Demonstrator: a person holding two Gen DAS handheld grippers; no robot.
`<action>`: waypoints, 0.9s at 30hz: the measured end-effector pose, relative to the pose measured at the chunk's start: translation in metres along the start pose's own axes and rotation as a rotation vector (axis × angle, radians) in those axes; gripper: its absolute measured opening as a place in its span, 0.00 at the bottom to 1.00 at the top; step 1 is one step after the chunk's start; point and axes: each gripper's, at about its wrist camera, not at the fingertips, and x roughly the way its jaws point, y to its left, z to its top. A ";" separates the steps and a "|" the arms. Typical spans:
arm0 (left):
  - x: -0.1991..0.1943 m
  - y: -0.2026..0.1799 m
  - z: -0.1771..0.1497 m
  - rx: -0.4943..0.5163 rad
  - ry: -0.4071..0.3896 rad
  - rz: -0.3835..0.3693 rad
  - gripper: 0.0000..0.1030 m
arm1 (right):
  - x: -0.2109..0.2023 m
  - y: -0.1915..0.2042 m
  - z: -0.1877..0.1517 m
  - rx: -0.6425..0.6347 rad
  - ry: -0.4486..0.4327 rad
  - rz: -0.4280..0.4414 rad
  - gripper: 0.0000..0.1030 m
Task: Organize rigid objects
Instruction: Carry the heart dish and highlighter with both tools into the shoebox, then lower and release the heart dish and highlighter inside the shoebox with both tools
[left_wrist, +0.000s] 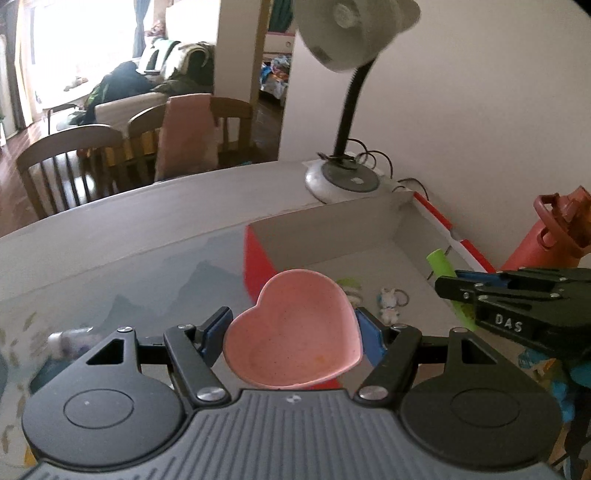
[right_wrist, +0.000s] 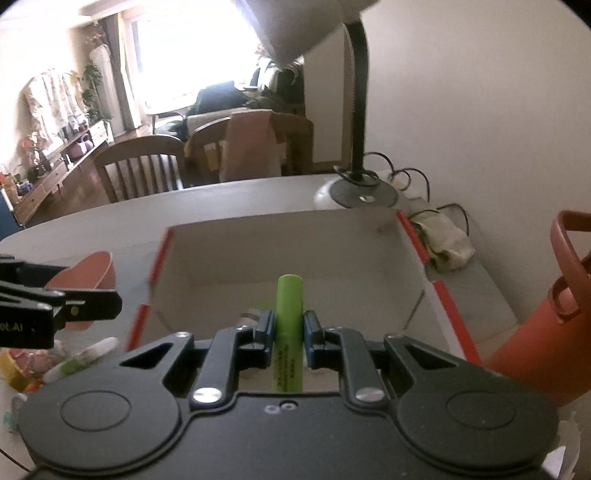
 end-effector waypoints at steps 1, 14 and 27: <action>0.006 -0.005 0.004 0.006 0.002 -0.003 0.69 | 0.004 -0.004 0.000 0.003 0.006 -0.004 0.15; 0.096 -0.059 0.053 0.109 0.065 -0.025 0.69 | 0.035 -0.032 -0.010 -0.011 0.082 -0.026 0.15; 0.178 -0.090 0.065 0.151 0.167 -0.041 0.69 | 0.072 -0.043 -0.021 -0.020 0.175 -0.048 0.15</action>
